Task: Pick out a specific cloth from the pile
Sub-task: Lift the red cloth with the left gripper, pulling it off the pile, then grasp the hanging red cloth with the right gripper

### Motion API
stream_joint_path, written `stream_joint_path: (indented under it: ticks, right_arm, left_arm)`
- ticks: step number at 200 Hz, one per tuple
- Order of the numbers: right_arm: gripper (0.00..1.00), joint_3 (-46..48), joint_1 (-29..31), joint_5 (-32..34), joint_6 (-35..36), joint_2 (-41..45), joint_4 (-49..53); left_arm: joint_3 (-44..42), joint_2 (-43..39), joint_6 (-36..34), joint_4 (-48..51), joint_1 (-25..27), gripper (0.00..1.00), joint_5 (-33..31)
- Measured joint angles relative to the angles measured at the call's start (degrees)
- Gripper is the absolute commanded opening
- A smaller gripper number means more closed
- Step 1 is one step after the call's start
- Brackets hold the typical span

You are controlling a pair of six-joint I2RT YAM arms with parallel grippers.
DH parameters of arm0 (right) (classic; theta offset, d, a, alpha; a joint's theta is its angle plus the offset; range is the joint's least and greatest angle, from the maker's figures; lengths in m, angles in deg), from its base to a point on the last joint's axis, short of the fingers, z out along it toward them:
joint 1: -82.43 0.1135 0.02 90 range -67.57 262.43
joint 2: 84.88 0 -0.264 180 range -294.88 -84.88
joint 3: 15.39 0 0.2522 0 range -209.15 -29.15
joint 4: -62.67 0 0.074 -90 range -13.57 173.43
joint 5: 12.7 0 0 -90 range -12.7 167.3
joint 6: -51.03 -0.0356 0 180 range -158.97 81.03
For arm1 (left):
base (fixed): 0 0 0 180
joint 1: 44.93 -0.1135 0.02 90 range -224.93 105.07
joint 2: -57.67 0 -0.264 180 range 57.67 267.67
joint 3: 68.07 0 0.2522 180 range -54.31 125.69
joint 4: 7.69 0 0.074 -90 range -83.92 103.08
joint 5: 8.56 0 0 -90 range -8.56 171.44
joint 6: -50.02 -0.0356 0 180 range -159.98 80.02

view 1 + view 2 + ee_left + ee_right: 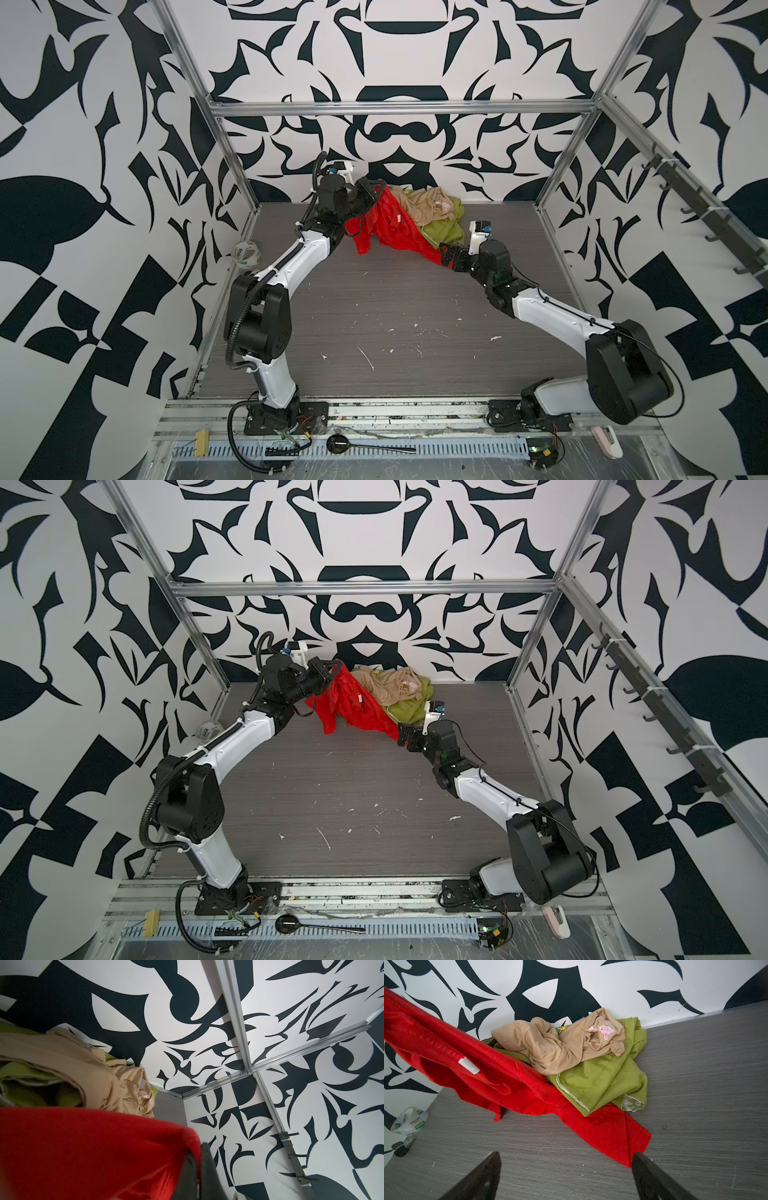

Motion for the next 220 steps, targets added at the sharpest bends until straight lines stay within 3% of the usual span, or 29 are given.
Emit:
stream_joint_path:
  ticks: [62,110,132,173,220]
  right_arm:
    - [0.99,0.0,0.0,-0.1,2.3,0.0,0.0]
    - [0.96,0.5,0.0,-2.4,9.4,0.0,-1.7]
    - [0.94,2.3,0.0,-8.0,16.2,-0.5,-6.4]
    - [0.95,4.5,0.0,-24.8,32.5,-8.3,-17.2]
    - [0.93,1.6,0.1,-31.1,40.3,-16.2,-19.4]
  left_arm:
    - [1.8,-2.0,-0.2,1.1,0.4,0.00,0.5]
    - [1.8,-4.4,-0.2,0.9,0.8,0.00,0.8]
    - [1.8,-4.9,-0.2,0.5,0.9,0.00,0.8]
    - [1.8,-5.4,-0.7,0.2,0.9,0.00,0.9]
    - [1.3,-6.0,-1.2,0.2,0.9,0.00,0.9]
